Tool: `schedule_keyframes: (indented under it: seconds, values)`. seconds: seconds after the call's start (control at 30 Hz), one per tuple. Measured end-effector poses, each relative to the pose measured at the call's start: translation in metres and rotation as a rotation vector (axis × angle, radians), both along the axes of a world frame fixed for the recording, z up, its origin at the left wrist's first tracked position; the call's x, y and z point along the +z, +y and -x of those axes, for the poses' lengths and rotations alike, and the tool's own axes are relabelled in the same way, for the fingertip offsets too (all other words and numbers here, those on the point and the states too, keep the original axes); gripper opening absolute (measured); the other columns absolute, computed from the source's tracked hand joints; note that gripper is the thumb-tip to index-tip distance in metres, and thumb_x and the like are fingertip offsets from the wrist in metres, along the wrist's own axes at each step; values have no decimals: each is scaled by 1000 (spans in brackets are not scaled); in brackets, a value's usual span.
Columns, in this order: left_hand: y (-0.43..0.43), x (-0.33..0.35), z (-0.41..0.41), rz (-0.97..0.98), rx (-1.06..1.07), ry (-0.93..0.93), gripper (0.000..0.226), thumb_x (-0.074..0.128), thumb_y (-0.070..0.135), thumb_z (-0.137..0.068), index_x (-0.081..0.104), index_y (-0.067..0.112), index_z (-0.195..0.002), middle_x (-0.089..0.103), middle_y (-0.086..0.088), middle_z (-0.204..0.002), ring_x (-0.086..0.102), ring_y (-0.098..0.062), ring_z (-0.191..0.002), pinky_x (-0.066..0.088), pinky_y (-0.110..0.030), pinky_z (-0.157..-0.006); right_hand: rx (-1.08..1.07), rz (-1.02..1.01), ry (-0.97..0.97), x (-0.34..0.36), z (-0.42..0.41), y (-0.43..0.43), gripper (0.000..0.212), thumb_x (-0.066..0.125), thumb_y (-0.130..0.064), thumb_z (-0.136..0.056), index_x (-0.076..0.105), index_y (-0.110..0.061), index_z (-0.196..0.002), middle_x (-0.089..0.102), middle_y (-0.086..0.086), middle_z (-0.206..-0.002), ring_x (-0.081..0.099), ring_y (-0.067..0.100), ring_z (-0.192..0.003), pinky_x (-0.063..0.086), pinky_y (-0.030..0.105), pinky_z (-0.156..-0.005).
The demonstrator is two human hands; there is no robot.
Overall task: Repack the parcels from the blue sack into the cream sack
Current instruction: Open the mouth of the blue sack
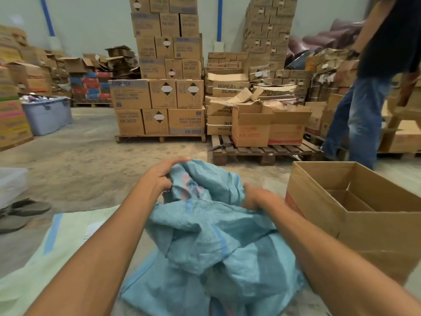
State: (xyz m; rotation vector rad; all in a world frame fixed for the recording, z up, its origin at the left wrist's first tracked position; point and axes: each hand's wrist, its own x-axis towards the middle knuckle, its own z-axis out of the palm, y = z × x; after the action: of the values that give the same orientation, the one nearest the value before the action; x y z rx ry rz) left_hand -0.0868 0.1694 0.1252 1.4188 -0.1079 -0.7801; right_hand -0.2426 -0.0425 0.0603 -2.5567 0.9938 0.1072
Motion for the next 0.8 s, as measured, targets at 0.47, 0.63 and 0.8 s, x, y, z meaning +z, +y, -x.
schedule_keyframes:
  seconds: [0.47, 0.63, 0.8]
  values:
    - [-42, -79, 23, -812, -324, -1593, 45, 59, 32, -80, 57, 15, -122, 55, -13, -134, 48, -34, -129, 37, -41, -106, -28, -647, -222, 8, 28, -13, 39, 79, -29, -78, 70, -6, -108, 76, 11, -100, 73, 28, -92, 59, 42, -89]
    - [-48, -64, 18, -461, -114, -773, 30, 43, 7, -84, 45, 8, -54, 52, -18, -63, 53, -25, -70, 37, -26, -48, 223, -490, 128, 8, 55, -24, 85, 95, -44, -54, 60, -16, -126, 67, 5, -125, 64, 27, -116, 53, 40, -99]
    - [-35, -70, -14, -278, -28, -262, 23, 43, 9, -82, 36, 10, -60, 37, -11, -63, 35, -25, -52, 35, -30, -56, -13, 299, 415, -29, 83, -48, 82, 89, -29, -63, 50, -18, -134, 55, 8, -136, 58, 34, -118, 53, 43, -94]
